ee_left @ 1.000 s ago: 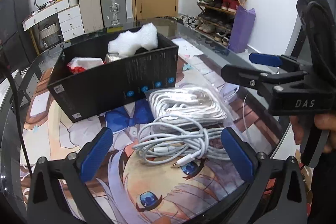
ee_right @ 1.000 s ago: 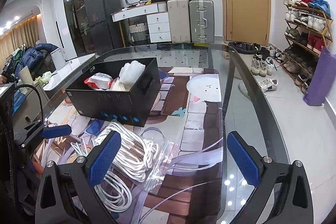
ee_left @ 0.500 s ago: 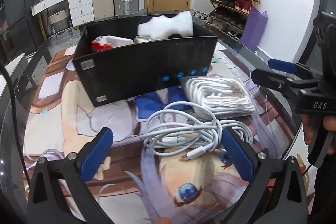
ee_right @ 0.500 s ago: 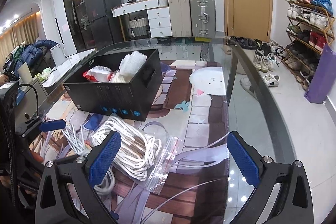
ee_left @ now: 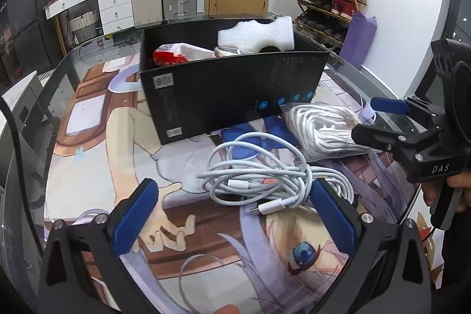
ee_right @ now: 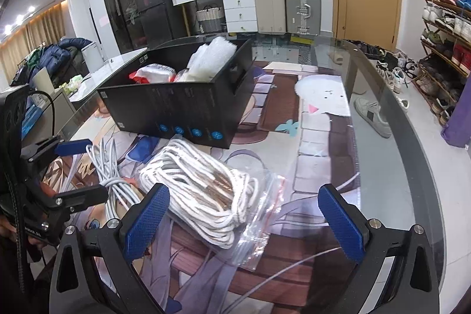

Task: Organize soft objects
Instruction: 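Move both open grippers toward the cable bundles lying beside the box, then grasp the zip bag of white rope with the right gripper while the left grasps the white cable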

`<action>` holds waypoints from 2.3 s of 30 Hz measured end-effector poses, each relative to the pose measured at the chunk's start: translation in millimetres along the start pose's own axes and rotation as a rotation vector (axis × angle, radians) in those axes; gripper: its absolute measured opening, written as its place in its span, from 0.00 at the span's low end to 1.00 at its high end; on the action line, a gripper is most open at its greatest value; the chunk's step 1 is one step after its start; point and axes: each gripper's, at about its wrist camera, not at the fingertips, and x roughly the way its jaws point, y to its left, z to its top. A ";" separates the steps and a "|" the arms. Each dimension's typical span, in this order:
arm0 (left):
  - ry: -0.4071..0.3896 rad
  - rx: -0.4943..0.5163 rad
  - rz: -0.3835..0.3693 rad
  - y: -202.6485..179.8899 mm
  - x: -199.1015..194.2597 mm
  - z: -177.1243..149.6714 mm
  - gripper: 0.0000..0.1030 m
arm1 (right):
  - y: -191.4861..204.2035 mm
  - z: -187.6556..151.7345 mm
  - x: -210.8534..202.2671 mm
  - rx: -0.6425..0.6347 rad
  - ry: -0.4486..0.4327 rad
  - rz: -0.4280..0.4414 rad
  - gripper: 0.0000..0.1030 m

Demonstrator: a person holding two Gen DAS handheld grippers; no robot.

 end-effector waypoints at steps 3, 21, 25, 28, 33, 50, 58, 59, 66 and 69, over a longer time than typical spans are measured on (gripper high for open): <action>0.002 -0.006 -0.005 2.9 -1.5 -2.1 1.00 | 6.3 0.5 1.3 -0.019 0.000 0.021 0.99; 0.033 0.043 -0.035 9.9 3.4 10.1 1.00 | 41.7 18.3 45.3 -0.228 0.126 0.035 0.99; 0.033 0.027 -0.062 13.4 5.7 10.9 1.00 | 42.9 21.0 54.1 -0.215 0.154 0.074 0.99; 0.034 0.029 -0.070 12.2 6.1 10.3 1.00 | 43.0 20.5 53.1 -0.210 0.156 0.108 0.99; 0.044 0.028 -0.078 11.2 9.2 12.0 1.00 | 43.9 11.7 42.2 -0.201 0.169 0.132 0.99; 0.039 0.015 -0.088 13.6 9.9 8.5 1.00 | 47.5 2.0 34.1 -0.188 0.095 0.070 0.74; 0.041 0.027 -0.091 11.6 10.1 7.4 1.00 | 48.2 -9.6 19.7 -0.155 0.063 0.108 0.58; 0.042 0.029 -0.090 10.9 10.1 7.8 1.00 | 48.6 -9.8 19.0 -0.155 0.063 0.111 0.57; 0.045 0.036 -0.084 7.1 10.3 9.0 1.00 | 52.4 -12.9 17.9 -0.164 0.060 0.110 0.57; 0.046 0.042 -0.091 6.2 11.2 9.3 1.00 | 51.4 -13.2 19.1 -0.154 0.057 0.115 0.57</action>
